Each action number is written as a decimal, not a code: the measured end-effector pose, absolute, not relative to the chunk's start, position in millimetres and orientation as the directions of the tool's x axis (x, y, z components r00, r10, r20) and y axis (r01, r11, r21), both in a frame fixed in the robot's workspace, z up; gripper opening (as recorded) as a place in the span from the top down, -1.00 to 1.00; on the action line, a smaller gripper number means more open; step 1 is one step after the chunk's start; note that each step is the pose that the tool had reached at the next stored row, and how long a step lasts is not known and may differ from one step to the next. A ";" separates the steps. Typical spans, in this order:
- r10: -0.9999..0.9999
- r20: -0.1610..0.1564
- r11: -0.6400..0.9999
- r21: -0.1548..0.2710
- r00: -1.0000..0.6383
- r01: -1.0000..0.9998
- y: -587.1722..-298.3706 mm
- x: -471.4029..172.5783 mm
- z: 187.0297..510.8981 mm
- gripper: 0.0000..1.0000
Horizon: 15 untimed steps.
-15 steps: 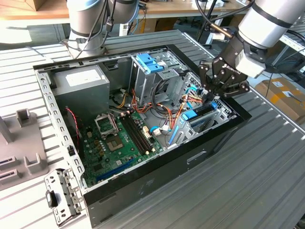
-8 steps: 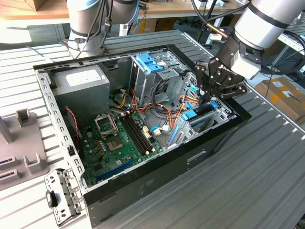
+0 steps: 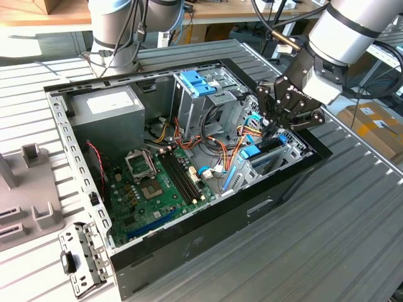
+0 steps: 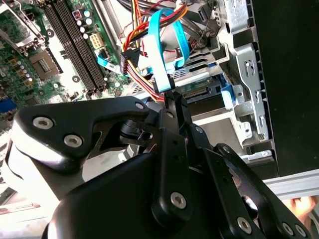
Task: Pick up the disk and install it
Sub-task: 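Insert the first disk wire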
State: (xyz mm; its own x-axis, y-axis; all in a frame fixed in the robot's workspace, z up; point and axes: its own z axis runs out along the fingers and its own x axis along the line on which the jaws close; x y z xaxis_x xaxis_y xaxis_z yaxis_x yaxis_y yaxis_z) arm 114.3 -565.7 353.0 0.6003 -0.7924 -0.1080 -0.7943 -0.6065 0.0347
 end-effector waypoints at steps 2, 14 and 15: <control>-0.795 -0.108 -0.603 0.035 0.597 -0.797 -565.7 114.3 353.0 0.66; -0.813 -0.108 -0.578 0.035 0.572 -0.815 -565.8 114.3 353.0 0.66; -0.814 -0.108 -0.576 0.035 0.570 -0.816 -565.8 114.3 353.0 0.66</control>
State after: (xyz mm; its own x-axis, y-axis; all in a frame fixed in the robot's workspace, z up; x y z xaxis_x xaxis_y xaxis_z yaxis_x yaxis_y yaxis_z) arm 114.3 -565.8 353.0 0.5703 -0.8143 -0.1081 -0.8165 -0.5764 0.0346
